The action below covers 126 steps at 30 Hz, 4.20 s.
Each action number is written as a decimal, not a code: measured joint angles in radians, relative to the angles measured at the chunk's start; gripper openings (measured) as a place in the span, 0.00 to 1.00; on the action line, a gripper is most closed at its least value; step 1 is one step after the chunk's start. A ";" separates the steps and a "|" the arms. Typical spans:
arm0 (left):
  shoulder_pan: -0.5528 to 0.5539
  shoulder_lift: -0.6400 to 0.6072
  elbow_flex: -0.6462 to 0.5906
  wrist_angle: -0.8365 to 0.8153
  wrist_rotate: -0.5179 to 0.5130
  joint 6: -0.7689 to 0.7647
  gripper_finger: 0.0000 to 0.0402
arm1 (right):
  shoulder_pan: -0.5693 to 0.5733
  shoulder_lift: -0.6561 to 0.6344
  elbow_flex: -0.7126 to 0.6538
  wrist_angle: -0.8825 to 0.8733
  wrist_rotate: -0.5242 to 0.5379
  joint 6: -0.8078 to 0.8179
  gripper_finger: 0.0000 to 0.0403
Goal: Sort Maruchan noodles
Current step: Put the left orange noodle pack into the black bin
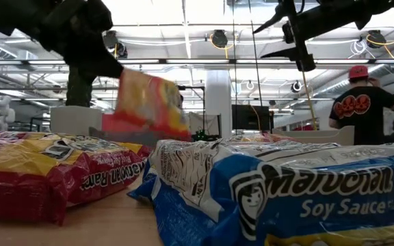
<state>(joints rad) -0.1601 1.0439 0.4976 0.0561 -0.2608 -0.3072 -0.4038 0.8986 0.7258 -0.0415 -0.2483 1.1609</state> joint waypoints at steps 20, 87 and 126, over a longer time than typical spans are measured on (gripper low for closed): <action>0.128 -0.010 0.000 0.187 0.001 0.013 0.01 | -0.167 0.000 0.000 0.008 -0.473 -0.160 0.62; 0.621 -0.010 0.002 0.256 -0.187 -0.054 0.01 | -0.075 0.237 0.000 0.495 -0.247 0.130 0.62; 0.689 0.191 0.002 0.241 -0.289 -0.251 0.01 | 0.079 0.237 0.000 0.463 -0.090 0.160 0.62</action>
<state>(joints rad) 0.5285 1.2345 0.4992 0.2974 -0.5499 -0.5579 -0.3244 1.1351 0.7254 0.4213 -0.3386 1.3209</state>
